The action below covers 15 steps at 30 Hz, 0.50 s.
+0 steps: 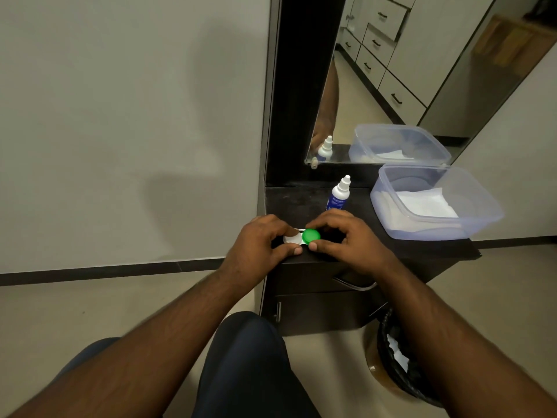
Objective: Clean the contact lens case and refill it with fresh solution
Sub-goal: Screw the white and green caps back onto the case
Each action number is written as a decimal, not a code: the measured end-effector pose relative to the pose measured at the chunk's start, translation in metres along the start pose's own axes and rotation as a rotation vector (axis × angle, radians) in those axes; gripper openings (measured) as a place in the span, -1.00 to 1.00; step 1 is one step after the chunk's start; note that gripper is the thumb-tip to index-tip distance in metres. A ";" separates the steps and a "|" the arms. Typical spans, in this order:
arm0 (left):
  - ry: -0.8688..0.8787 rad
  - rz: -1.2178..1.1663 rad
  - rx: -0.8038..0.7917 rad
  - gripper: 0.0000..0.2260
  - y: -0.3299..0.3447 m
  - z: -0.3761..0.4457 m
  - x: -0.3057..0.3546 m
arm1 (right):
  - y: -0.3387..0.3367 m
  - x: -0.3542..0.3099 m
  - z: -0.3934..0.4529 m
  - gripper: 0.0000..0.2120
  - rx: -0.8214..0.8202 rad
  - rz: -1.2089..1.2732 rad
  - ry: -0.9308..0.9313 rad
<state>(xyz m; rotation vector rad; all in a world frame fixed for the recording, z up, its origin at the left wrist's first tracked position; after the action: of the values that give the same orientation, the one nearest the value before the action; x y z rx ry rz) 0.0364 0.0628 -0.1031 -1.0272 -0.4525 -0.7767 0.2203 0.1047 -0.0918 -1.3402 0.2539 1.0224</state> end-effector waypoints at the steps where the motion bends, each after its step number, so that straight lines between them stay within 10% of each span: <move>1: 0.001 0.003 -0.003 -0.72 0.000 0.000 0.000 | 0.000 0.000 0.000 -0.74 0.015 -0.001 0.006; 15: 0.000 0.016 0.000 -0.71 0.001 0.001 0.001 | 0.005 0.000 0.001 -0.74 0.019 -0.026 0.046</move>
<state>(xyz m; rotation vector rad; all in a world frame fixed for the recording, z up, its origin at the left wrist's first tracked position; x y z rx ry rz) 0.0379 0.0634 -0.1026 -1.0302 -0.4442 -0.7625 0.2162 0.1052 -0.0943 -1.3481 0.2791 0.9660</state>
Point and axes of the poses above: each hand's wrist, its own z-axis towards the middle knuckle, its own y-axis out of the palm, x = y × z, the point moved 3 cm from there along z, towards the middle knuckle, and after that the axes turned 11 degrees about x, right-handed, at the moved point
